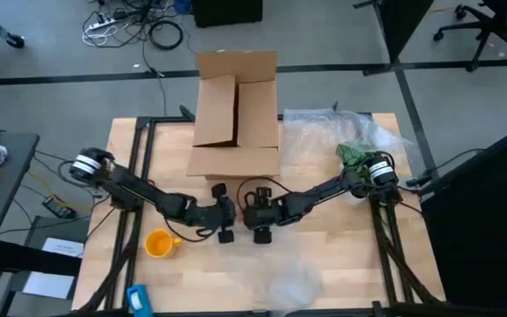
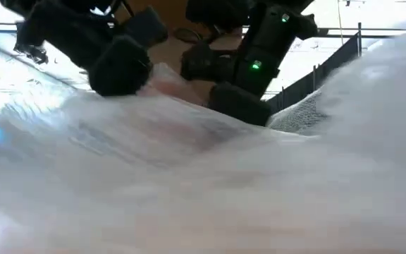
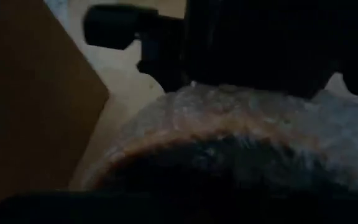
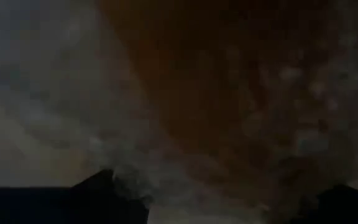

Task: Wrap mug
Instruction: Wrap the orange cup with the bubble wrap

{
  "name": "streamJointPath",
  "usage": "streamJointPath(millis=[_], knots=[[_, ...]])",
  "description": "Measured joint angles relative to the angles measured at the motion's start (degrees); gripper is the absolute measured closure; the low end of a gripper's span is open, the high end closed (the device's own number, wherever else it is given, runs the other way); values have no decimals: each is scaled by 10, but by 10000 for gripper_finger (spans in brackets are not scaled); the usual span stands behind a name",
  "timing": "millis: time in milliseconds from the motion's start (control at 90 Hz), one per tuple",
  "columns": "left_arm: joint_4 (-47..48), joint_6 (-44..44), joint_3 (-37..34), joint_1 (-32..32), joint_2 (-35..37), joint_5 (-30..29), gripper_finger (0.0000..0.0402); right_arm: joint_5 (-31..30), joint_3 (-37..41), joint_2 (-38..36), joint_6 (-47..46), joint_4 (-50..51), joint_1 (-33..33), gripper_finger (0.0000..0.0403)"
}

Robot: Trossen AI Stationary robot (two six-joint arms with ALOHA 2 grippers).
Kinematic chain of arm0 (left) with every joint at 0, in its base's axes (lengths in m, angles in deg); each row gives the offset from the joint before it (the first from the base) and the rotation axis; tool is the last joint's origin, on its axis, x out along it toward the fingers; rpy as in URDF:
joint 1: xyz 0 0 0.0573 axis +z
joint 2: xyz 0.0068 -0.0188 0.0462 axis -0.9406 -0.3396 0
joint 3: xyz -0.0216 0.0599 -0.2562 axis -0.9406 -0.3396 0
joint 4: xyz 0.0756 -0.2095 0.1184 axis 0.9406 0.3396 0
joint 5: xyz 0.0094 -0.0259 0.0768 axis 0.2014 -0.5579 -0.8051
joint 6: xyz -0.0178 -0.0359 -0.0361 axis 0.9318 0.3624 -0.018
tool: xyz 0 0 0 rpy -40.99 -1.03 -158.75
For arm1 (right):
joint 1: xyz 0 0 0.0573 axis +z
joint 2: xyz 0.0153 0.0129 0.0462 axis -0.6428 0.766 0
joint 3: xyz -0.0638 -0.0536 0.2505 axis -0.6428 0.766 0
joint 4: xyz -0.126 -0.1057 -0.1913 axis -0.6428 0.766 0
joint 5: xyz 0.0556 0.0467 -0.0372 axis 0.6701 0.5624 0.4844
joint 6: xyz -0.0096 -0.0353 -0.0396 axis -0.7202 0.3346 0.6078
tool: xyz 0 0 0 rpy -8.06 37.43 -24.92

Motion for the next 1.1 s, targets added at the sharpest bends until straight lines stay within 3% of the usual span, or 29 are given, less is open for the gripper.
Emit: streamJointPath(millis=[111,311,433,756,1100], knots=[[59,-1,1,1,31,16,330,6,31,6,-13,-89,1,202],[211,-2,47,2,31,23,329,-46,47,7,-13,-94,-3,204],[268,-16,86,1,30,25,329,-39,48,10,-15,-128,-10,204],[280,-9,81,0,19,30,329,-63,47,5,15,-56,-11,206],[169,-2,58,-1,-74,16,330,-64,48,-30,48,9,-5,198]])
